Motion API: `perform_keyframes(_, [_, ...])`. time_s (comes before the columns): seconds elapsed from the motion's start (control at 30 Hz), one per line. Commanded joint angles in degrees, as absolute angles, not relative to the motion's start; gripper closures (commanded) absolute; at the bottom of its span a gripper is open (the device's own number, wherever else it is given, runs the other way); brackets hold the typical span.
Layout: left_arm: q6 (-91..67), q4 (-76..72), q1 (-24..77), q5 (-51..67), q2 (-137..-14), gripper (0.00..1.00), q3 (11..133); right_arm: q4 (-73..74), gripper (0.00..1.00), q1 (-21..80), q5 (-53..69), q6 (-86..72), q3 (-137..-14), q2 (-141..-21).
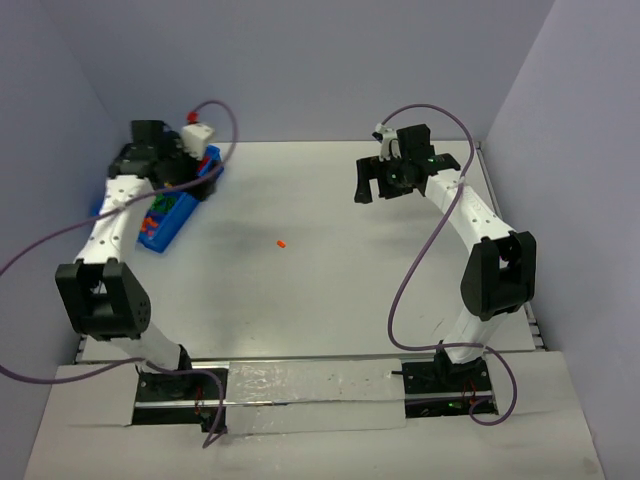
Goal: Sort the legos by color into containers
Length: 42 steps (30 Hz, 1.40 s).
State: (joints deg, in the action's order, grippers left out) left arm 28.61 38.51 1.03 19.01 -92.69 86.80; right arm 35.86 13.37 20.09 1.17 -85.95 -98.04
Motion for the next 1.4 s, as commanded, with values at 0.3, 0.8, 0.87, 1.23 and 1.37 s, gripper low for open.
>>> perform_keyframes(0.3, [-5.6,22.5,36.8,-4.7,-101.2,0.01,72.1,36.2,0.0,12.3,17.1,1.5,-88.0,-96.8])
perform_keyframes(0.8, [-6.2,22.7,37.4,-8.3,-111.1,0.13,77.6,36.0,0.0,11.9,17.4,1.7,-86.7,-96.1])
perform_keyframes(0.87, [-5.2,22.3,37.1,-6.7,-110.6,0.15,76.9,36.0,0.0,11.9,17.8,1.6,-86.9,-96.4])
perform_keyframes(1.23, [-0.8,22.3,33.7,-1.2,-109.9,0.26,75.8,36.2,0.0,11.9,18.3,1.4,-87.2,-96.7])
perform_keyframes(1.37, [-0.6,22.2,33.2,-0.6,-110.8,0.29,76.3,36.3,0.0,11.9,18.3,1.3,-87.3,-96.6])
